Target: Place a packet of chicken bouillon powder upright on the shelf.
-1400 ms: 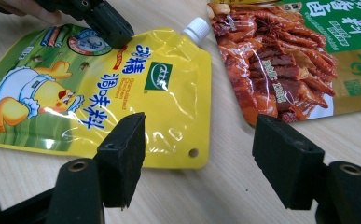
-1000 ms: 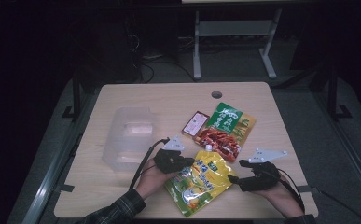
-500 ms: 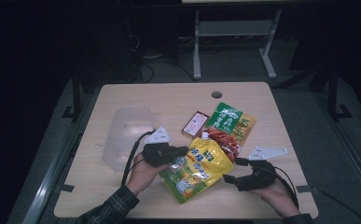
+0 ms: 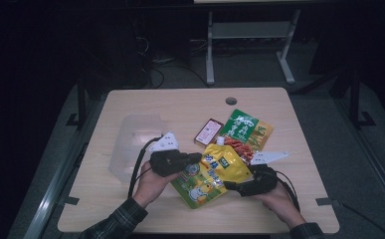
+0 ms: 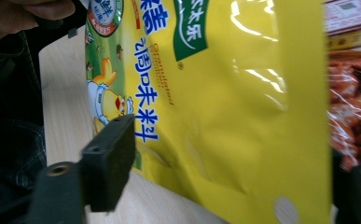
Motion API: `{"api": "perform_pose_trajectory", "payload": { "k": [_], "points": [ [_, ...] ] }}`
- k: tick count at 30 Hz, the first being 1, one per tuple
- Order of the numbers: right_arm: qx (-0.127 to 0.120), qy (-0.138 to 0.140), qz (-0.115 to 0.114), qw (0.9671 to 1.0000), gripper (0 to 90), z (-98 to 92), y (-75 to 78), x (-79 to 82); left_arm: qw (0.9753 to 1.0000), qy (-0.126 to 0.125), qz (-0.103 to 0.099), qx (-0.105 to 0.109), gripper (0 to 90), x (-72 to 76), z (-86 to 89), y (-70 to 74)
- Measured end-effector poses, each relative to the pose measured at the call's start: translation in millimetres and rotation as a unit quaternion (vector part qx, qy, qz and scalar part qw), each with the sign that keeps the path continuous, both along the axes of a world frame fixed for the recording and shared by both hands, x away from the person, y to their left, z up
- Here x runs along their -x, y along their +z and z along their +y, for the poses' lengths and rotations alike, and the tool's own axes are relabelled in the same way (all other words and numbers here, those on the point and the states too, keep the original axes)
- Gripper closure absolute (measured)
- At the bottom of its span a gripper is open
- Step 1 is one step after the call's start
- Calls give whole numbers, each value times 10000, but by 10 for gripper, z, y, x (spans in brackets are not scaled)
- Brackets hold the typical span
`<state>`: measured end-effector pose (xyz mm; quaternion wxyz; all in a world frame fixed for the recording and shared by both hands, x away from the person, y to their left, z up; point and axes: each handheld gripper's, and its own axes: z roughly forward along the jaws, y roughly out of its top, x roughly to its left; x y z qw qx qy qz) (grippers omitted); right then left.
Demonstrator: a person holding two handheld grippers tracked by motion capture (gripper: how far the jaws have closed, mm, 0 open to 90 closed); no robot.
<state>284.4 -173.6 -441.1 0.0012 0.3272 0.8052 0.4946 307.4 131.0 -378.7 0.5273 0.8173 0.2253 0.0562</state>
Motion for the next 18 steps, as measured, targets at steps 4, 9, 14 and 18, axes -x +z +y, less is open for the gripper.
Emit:
{"api": "perform_pose_trajectory", "payload": {
  "k": [4,9,14,18],
  "points": [
    [-114,100,1,9999,524,40,10,-22,10000,-3,-8,41,897,2,2,3],
    [-379,263,187,9988,740,31,9,-54,10000,40,7,77,897,-14,21,-3],
    [-499,416,48,9979,863,8,40,-54,9999,62,-6,149,896,-14,35,3],
    [-551,535,-105,9970,883,-39,135,-59,9997,89,-47,234,896,-10,52,23]
  ]
}}
